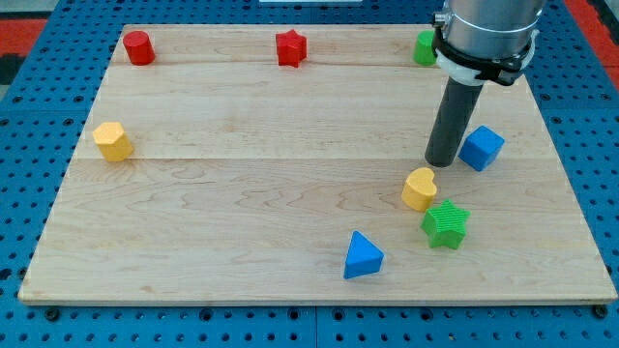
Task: Push the yellow heart parallel to the left of the green star
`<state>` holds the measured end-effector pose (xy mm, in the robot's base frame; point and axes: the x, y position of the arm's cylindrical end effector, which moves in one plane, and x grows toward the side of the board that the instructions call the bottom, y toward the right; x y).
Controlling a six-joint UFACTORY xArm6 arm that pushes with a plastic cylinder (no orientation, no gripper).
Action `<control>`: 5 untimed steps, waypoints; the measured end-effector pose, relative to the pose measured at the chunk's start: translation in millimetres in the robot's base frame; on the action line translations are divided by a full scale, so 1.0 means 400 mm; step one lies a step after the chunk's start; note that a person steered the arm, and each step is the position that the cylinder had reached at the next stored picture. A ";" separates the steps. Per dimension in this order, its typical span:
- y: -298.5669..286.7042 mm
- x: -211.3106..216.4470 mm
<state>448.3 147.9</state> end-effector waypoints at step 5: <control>-0.224 0.125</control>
<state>498.4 58.3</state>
